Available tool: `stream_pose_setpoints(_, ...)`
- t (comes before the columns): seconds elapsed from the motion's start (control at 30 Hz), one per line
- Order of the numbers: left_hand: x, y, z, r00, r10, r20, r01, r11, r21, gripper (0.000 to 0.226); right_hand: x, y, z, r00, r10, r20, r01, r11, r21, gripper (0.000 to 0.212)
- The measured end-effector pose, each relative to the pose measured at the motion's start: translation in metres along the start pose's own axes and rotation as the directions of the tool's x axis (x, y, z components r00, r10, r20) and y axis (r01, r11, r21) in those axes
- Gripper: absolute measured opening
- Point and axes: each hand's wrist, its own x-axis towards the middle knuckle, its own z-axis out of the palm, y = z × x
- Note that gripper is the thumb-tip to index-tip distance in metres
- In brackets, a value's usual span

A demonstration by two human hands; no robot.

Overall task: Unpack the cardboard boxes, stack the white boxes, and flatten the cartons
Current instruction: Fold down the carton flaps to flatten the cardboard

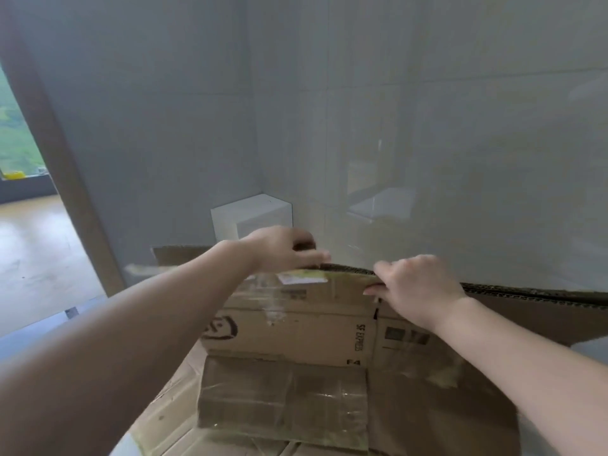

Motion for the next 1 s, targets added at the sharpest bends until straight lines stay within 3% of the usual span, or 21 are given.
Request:
stream_pose_setpoints(0.07, -0.009, 0.009, 0.001, 0.997, 0.067, 0.047, -0.074, 0.983, 0.17, 0.069, 0.012, 0.005, 0.001, 0.996, 0.067, 0.066, -0.07, 0.997, 0.036, 0.044)
stream_pose_setpoints(0.17, -0.009, 0.012, -0.001, 0.992, 0.09, -0.09, -0.06, 0.955, 0.289, 0.042, 0.027, 0.005, -0.004, 0.991, 0.111, 0.079, -0.117, 0.99, 0.083, 0.052)
stream_pose_setpoints(0.23, -0.013, 0.014, -0.012, 0.987, 0.048, -0.15, -0.004, 0.959, 0.282, 0.048, 0.037, 0.002, -0.011, 0.99, 0.119, 0.08, -0.129, 0.983, 0.129, 0.052)
stream_pose_setpoints(0.43, -0.022, 0.008, -0.09, 0.973, 0.07, -0.22, 0.046, 0.875, 0.482, 0.049, 0.094, -0.005, -0.052, 0.974, 0.174, 0.144, -0.219, 0.883, 0.416, 0.046)
stream_pose_setpoints(0.57, 0.002, 0.004, -0.1, 0.933, 0.174, -0.314, 0.042, 0.816, 0.576, 0.047, 0.12, -0.007, -0.048, 0.941, 0.28, 0.189, -0.337, 0.809, 0.481, 0.054)
stream_pose_setpoints(0.63, 0.018, -0.005, -0.074, 0.912, 0.213, -0.352, 0.021, 0.831, 0.556, 0.055, 0.115, -0.01, -0.023, 0.915, 0.317, 0.248, -0.401, 0.775, 0.489, 0.054)
stream_pose_setpoints(0.73, 0.033, -0.02, -0.015, 0.928, 0.154, -0.34, 0.027, 0.882, 0.471, 0.056, 0.1, -0.02, 0.041, 0.886, 0.288, 0.364, -0.451, 0.719, 0.529, 0.051)
stream_pose_setpoints(0.87, 0.034, -0.043, 0.081, 0.984, 0.044, -0.174, 0.034, 0.907, 0.42, 0.054, 0.083, -0.037, 0.125, 0.827, 0.307, 0.472, -0.526, 0.72, 0.453, 0.053)
stream_pose_setpoints(1.0, 0.003, -0.079, 0.175, 0.992, -0.117, -0.038, 0.123, 0.954, 0.274, 0.056, 0.073, -0.032, 0.204, 0.793, 0.367, 0.486, -0.553, 0.768, 0.323, 0.055)
